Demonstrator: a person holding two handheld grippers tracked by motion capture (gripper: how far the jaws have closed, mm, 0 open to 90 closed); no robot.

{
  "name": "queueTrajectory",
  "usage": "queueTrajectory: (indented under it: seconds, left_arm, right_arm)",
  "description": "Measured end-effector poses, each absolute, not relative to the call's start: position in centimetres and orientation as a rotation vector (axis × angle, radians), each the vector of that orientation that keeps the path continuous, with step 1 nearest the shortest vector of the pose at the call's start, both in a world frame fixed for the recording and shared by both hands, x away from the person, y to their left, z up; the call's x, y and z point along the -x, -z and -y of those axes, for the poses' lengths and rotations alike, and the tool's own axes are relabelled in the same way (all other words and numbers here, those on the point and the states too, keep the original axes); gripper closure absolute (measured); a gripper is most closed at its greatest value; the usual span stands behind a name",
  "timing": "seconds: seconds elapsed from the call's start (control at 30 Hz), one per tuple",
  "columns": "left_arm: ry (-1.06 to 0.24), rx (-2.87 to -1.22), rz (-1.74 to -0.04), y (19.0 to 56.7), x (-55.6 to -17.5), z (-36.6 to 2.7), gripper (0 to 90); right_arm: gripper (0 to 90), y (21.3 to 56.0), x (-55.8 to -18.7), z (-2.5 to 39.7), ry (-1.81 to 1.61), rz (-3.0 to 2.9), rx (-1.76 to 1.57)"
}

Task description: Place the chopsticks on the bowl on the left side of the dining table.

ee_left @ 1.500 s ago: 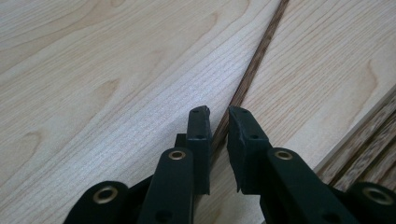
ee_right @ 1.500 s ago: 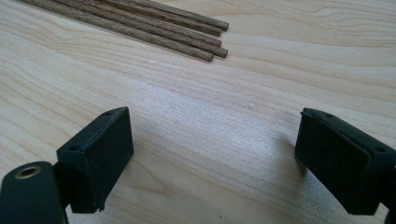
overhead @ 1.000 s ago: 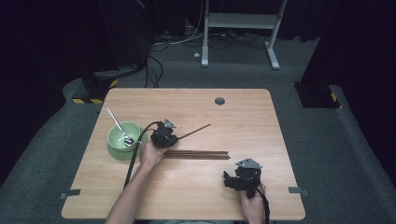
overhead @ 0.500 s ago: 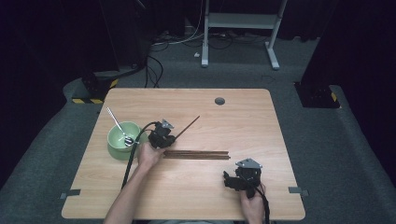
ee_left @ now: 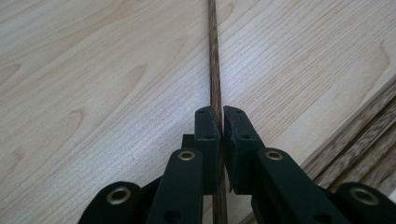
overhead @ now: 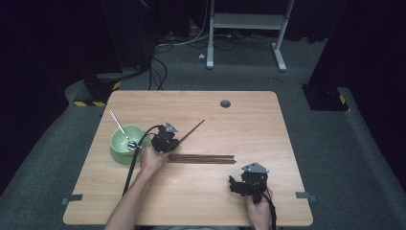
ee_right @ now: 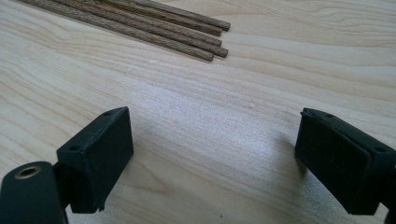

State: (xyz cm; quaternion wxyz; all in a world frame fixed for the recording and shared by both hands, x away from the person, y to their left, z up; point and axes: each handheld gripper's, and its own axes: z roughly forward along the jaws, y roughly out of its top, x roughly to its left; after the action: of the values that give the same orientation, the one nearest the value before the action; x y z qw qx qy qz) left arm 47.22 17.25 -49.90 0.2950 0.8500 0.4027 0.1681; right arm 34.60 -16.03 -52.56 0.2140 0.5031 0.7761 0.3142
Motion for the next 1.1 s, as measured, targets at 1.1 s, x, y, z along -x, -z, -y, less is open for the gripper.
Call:
queueTrajectory:
  seconds: [1.1]
  left_arm:
    - [-0.354, -2.117, -1.041, 47.8, -45.3, -19.4, 84.2]
  right_arm:
    - [10.9, 52.6, -34.6, 16.0, -0.875, -2.153, -1.393]
